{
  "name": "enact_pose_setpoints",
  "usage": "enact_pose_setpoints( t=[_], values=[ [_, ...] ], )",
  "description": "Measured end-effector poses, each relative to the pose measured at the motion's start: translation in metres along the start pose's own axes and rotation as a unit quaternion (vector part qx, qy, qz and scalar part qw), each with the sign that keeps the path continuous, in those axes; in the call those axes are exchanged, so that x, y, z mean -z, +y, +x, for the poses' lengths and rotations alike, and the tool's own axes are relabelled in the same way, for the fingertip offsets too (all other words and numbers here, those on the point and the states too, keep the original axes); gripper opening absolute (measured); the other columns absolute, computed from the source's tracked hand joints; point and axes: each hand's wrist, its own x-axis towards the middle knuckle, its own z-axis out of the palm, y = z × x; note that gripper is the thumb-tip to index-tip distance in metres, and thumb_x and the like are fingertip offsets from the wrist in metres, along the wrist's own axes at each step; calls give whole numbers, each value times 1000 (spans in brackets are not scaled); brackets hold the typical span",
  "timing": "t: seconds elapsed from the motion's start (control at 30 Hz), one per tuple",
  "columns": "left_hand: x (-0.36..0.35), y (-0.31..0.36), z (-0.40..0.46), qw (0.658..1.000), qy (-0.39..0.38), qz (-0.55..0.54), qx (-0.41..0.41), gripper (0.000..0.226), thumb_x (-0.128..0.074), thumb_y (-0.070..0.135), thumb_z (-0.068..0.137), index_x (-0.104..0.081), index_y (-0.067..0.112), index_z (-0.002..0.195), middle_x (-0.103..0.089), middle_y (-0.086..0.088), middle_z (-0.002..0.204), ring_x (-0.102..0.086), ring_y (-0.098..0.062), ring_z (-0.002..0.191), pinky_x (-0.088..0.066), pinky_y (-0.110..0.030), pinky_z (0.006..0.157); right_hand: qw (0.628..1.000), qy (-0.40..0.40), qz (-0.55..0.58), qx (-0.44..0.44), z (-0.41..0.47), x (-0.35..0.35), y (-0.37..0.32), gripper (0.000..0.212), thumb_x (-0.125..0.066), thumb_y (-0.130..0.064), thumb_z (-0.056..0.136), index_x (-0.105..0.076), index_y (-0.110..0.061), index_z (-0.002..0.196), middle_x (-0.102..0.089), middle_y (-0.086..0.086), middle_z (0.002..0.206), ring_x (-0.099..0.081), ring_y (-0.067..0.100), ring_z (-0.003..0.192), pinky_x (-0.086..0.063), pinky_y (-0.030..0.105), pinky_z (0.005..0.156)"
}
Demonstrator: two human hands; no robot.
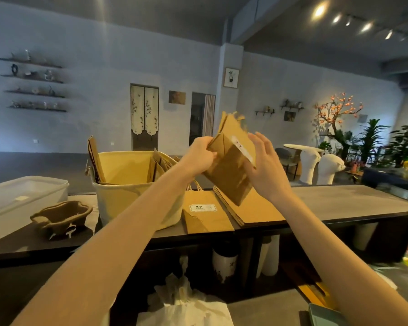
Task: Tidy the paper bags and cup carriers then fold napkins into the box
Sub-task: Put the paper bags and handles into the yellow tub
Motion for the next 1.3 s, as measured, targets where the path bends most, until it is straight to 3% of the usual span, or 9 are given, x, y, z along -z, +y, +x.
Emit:
enact_pose_setpoints(
  t=[0.13,0.27,0.37,0.43,0.53,0.63,0.77,1.03,1.3],
  values=[
    [21,7,1,988,25,145,-55,37,-40,4,98,-46,11,134,-54,-9,127,-51,-24,116,-42,-31,93,981,18,-125,147,20,12,-7,55,-47,-26,97,-25,-24,148,-19,3,157,-6,29,146,-6,49,117],
    [45,9,0,970,34,224,-93,34,-43,6,97,-53,15,128,-59,-5,117,-54,-19,109,-41,-25,85,957,23,-232,170,34,17,-9,55,-52,-34,94,-31,-25,144,-35,4,149,-18,31,143,0,51,115],
    [62,6,2,954,57,272,-108,33,-47,5,95,-57,17,124,-61,-4,116,-56,-20,109,-44,-28,85,954,22,-250,165,39,23,-19,41,-45,-40,96,-44,-20,132,-53,4,128,-46,25,124,-20,43,112],
    [74,3,4,950,95,275,-113,30,-49,4,94,-61,16,118,-62,-5,114,-56,-19,106,-43,-26,84,957,-2,-238,168,42,27,-26,34,-38,-42,98,-48,-20,122,-61,1,116,-58,21,105,-36,32,93],
    [87,-2,8,948,165,243,-119,22,-53,10,93,-65,16,111,-64,-4,111,-57,-16,103,-44,-25,84,958,-34,-232,166,46,27,-36,33,-32,-39,101,-43,-21,125,-64,3,108,-64,21,92,-40,26,70],
    [96,-12,11,920,255,268,-125,27,-57,20,92,-60,20,119,-60,-2,123,-55,-19,111,-44,-26,87,972,-43,-181,142,53,20,-42,33,-29,-40,101,-46,-24,125,-64,5,106,-64,24,90,-45,31,73],
    [98,-24,12,930,243,256,-101,45,-54,18,93,-42,16,137,-38,-6,146,-39,-23,131,-37,-31,103,997,-60,32,23,67,0,-44,31,-36,-35,101,-56,-18,116,-63,7,104,-60,28,93,-47,36,78],
    [98,-64,8,960,258,87,-71,20,-41,16,98,-59,9,105,-57,-1,95,-50,-5,74,-39,-11,62,962,-112,209,-139,102,-58,-70,33,-38,-28,101,-59,-4,110,-56,10,101,-50,21,90,-40,33,80],
    [105,-106,14,968,249,18,-11,25,-34,18,100,-57,12,92,-54,2,74,-50,-8,72,-40,-18,64,965,-54,197,-162,125,-128,-98,33,-37,-25,102,-58,-2,113,-57,10,102,-52,20,93,-39,30,79]
  ],
)
